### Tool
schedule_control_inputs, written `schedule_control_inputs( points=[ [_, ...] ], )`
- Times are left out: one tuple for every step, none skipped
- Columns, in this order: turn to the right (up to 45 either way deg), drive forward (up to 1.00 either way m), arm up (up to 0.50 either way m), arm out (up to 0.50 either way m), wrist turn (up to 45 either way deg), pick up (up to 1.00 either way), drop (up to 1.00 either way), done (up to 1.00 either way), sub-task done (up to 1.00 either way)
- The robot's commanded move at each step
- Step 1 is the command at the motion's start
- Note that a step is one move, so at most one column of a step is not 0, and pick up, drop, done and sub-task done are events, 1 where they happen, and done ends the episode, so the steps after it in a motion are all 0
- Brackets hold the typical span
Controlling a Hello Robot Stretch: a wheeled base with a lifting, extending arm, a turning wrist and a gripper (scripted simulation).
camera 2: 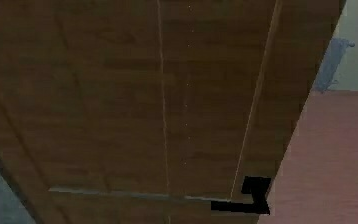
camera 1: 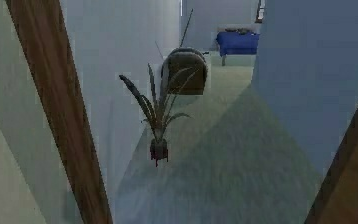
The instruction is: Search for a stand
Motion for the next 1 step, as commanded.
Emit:
schedule_control_inputs(
  points=[
    [12.0, 0.0, 0.0, 0.0, 0.0, 0.0, 0.0, 0.0, 0.0]
  ],
)
